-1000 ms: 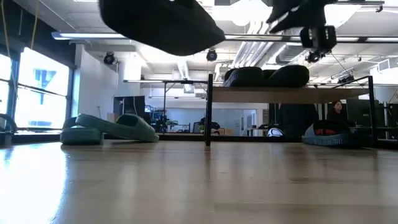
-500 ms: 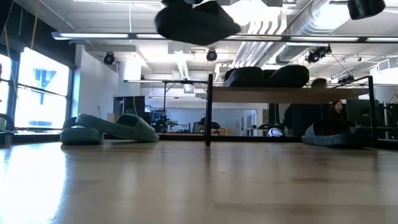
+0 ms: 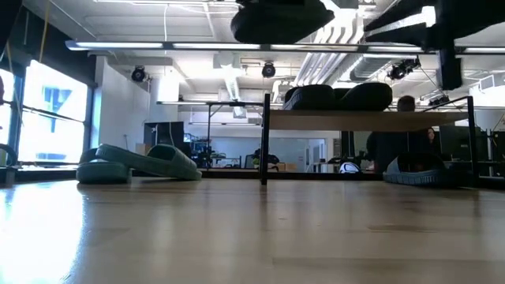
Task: Pick and place slides into the shelf
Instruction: Put the black slipper under the shelf
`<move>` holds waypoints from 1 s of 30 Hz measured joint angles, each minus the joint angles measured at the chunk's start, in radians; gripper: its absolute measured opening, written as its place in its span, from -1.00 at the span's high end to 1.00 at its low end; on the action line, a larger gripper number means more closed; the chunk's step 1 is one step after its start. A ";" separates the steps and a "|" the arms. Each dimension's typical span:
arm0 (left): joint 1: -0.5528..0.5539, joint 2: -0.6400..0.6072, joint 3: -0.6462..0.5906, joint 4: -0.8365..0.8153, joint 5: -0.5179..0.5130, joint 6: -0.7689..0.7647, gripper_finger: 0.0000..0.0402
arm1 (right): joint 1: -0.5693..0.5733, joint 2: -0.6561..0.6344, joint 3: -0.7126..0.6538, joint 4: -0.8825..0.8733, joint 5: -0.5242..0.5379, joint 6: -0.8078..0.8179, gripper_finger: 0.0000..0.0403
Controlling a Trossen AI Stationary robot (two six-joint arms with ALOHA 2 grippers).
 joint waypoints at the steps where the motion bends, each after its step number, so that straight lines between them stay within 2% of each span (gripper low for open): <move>1: 0.005 0.000 0.000 0.016 0.016 0.004 1.00 | -0.019 0.021 0.007 0.026 -0.026 -0.024 0.77; 8: 0.011 0.000 0.000 0.093 0.053 0.038 1.00 | -0.172 0.135 0.128 0.042 -0.230 -0.089 0.43; 12: 0.011 0.000 0.000 0.092 0.060 0.050 1.00 | -0.227 0.144 0.179 0.045 -0.337 -0.167 0.19; 16: 0.011 0.000 0.000 0.099 0.062 0.050 1.00 | -0.247 0.144 0.230 0.046 -0.348 -0.280 0.04; 23: 0.011 0.012 0.000 0.114 0.074 0.050 1.00 | -0.315 0.144 0.286 -0.032 -0.415 -0.296 -0.04; 30: 0.011 0.035 -0.001 0.123 0.100 0.050 1.00 | -0.357 0.145 0.312 -0.075 -0.424 -0.293 -0.04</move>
